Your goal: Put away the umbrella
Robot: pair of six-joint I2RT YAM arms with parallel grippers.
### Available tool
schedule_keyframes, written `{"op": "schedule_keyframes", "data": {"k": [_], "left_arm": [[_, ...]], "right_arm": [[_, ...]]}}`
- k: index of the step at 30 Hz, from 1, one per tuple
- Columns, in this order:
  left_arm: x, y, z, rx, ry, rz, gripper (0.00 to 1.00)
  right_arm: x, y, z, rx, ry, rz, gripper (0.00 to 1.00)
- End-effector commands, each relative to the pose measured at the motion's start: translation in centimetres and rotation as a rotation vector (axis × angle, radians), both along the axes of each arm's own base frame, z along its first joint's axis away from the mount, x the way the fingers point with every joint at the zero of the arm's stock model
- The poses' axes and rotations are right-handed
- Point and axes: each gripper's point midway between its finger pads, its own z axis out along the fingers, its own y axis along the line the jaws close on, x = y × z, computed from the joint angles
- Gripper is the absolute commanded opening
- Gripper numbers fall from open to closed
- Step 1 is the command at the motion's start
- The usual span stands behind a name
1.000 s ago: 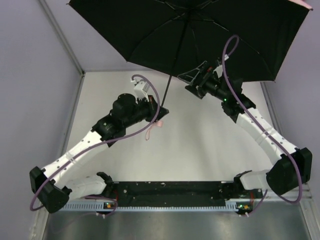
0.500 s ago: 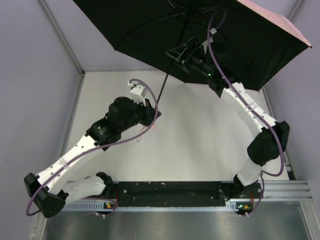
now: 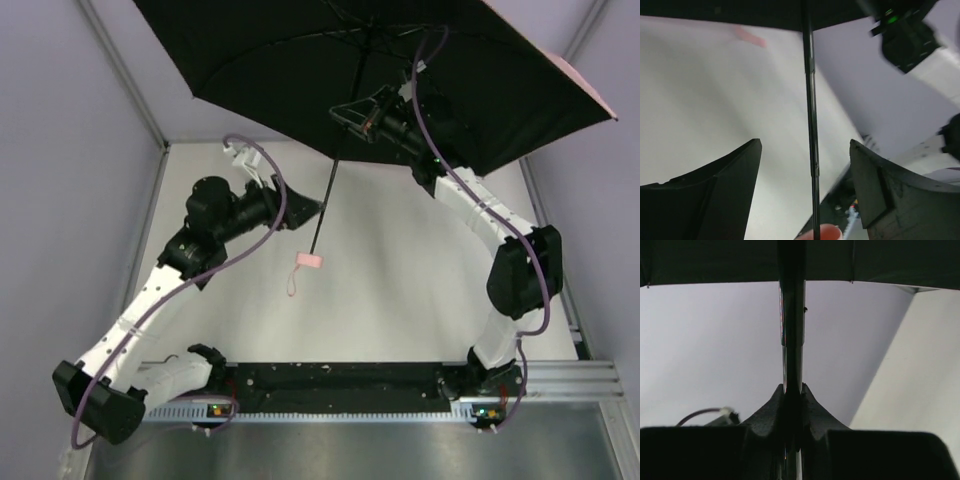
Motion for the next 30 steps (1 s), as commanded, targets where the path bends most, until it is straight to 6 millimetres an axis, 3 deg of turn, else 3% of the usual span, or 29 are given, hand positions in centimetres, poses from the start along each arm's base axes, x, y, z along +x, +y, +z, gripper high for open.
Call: {"op": "schedule_keyframes", "data": {"k": [1,3,7,11,16,17,19,21,24,27,30], "left_arm": [[-2.6,-2.8,7.0,-0.339,-0.033,-0.314,0.78],[-2.7,-3.8,7.9,-0.396,-0.018,-0.396,0.77],[-2.6,-5.6,7.7,-0.484,0.071,-0.488,0.70],[-3.5,-6.9,8.9,-0.544,0.042,-0.540,0.63],[-1.1,-6.8,6.8,-0.431,0.053,-0.382,0.10],[-0.5,-6.7,6.4,-0.380,0.035,-0.340,0.00],[0.7,-5.9,5.3,-0.261,0.021,-0.237,0.00],[1.8,-4.6,4.4,-0.148,0.000,-0.127,0.00],[3.2,-2.5,3.1,-0.030,-0.054,0.006,0.00],[3.7,-1.5,2.3,0.052,-0.093,0.047,0.00],[3.8,-1.0,1.8,0.082,-0.110,0.061,0.00]], "right_arm": [[-7.2,-1.9,9.1,0.305,-0.239,0.261,0.00],[-8.7,-2.1,10.0,0.360,-0.268,0.307,0.00],[-10.4,-2.8,11.7,0.471,-0.310,0.332,0.00],[-10.6,-2.4,11.3,0.491,-0.292,0.340,0.00],[-9.8,-2.2,9.2,0.463,-0.228,0.315,0.00],[-9.5,-1.9,8.5,0.435,-0.204,0.302,0.04],[-8.1,-1.1,6.1,0.334,-0.120,0.258,0.16],[-6.6,-0.8,3.5,0.203,-0.026,0.166,0.34],[-4.3,-1.5,-0.2,-0.015,0.067,0.000,0.57],[-2.8,-2.4,-2.5,-0.186,0.112,-0.116,0.71],[-1.9,-2.5,-2.4,-0.257,0.077,-0.155,0.74]]}}
